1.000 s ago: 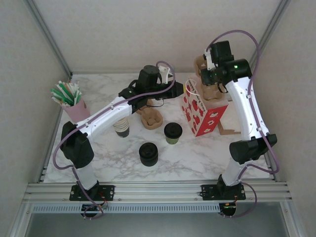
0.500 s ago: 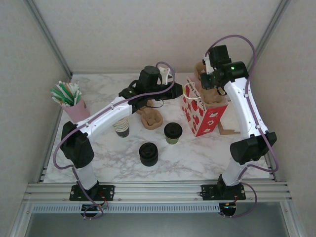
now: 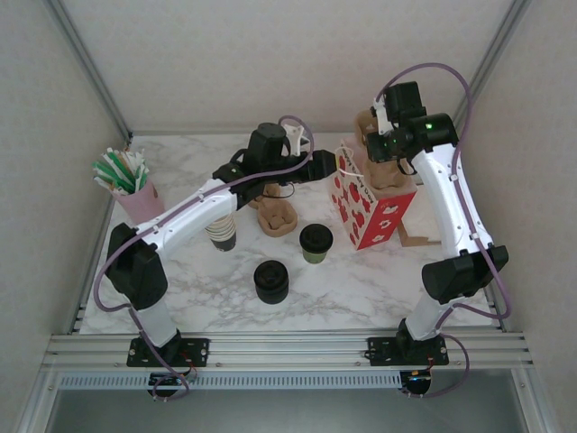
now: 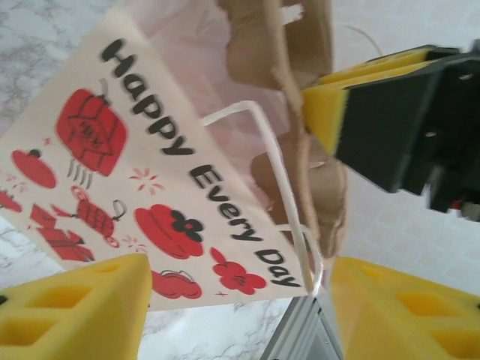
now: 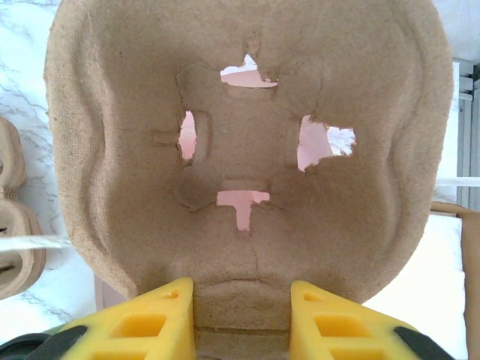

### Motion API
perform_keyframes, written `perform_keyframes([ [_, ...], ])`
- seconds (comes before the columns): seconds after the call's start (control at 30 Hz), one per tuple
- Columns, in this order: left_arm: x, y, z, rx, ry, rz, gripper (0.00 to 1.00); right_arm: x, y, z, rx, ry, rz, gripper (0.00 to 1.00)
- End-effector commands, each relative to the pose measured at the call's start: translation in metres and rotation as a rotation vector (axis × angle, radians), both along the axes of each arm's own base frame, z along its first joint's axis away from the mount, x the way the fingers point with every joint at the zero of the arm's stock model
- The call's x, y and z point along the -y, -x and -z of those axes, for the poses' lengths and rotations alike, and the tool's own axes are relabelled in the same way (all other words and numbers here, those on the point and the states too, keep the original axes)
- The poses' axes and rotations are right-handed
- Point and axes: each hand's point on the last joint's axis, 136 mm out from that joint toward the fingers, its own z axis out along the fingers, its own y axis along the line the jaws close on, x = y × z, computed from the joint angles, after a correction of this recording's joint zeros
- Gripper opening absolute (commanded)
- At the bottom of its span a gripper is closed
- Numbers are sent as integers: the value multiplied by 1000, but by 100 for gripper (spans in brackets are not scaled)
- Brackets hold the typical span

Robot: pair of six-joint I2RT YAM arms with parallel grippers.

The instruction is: Pack the takeout coffee

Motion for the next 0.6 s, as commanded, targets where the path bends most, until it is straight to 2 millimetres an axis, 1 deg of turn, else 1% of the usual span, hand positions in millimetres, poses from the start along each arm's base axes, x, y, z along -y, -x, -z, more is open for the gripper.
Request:
perform_keyframes([
  [0.0, 1, 10, -37, 64, 94, 33, 73, 2, 5, -17, 39, -32, 1, 31],
  [0.03, 4, 10, -36, 55, 99, 45, 74, 1, 5, -16, 38, -33, 0, 31],
  [0.17, 14, 8, -27, 28, 101, 63, 74, 2, 6, -17, 40, -37, 1, 31],
  [0.23, 19, 10, -26, 23, 105, 77, 71, 2, 6, -17, 38, -39, 1, 31],
  [0.3, 26, 11, -24, 18, 108, 95, 61, 2, 5, -16, 37, -38, 2, 31],
  [0.4, 32, 11, -22, 12, 99, 108, 40, 4, 4, -16, 38, -40, 6, 31],
  [0.43, 31, 10, -20, 11, 94, 105, 32, 4, 4, -16, 37, -41, 6, 31],
  [0.5, 30, 8, -18, 12, 78, 93, 20, 6, 4, -16, 37, -38, 11, 31],
  [0.57, 27, 7, -16, 15, 61, 82, 11, 8, 5, -17, 36, -36, 16, 31],
])
